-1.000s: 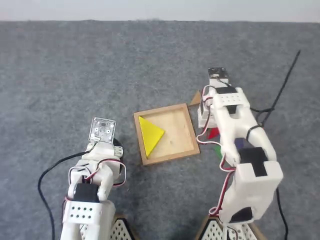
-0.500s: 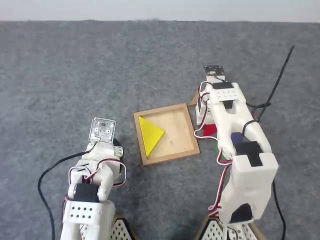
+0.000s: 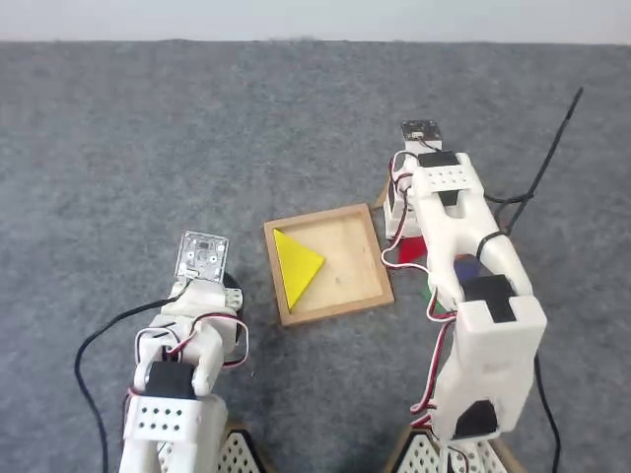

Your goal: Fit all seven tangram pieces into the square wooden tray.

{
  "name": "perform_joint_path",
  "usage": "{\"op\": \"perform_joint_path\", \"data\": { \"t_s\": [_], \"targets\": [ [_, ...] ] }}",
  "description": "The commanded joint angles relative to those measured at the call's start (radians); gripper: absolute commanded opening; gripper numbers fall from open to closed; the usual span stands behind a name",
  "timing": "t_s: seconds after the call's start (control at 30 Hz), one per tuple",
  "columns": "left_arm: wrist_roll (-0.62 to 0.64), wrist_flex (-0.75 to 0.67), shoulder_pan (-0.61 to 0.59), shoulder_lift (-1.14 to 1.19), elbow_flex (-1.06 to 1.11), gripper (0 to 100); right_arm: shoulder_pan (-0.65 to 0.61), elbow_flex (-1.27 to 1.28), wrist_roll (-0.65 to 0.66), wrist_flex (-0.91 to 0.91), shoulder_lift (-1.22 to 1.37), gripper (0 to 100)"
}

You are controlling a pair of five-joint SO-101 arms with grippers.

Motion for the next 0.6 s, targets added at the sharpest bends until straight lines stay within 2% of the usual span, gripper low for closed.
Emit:
{"op": "perform_joint_path", "data": {
  "t_s": [0.0, 0.33, 0.47, 0.57],
  "targets": [
    [0.006, 0.005, -0.005, -0.014, -0.008, 2, -0.021, 0.005, 0.012, 0.025, -0.170, 19.2],
    [0.006, 0.005, -0.005, -0.014, -0.008, 2, -0.220, 0.226, 0.043, -0.064, -0.414, 19.3],
    [0.006, 0.005, -0.005, -0.014, -0.008, 2, -0.157, 0.229, 0.043, -0.068, -0.407, 20.9],
    [0.006, 0.005, -0.005, -0.014, -0.008, 2, -0.061, 0.224, 0.035, -0.074, -0.380, 29.7]
  ]
}}
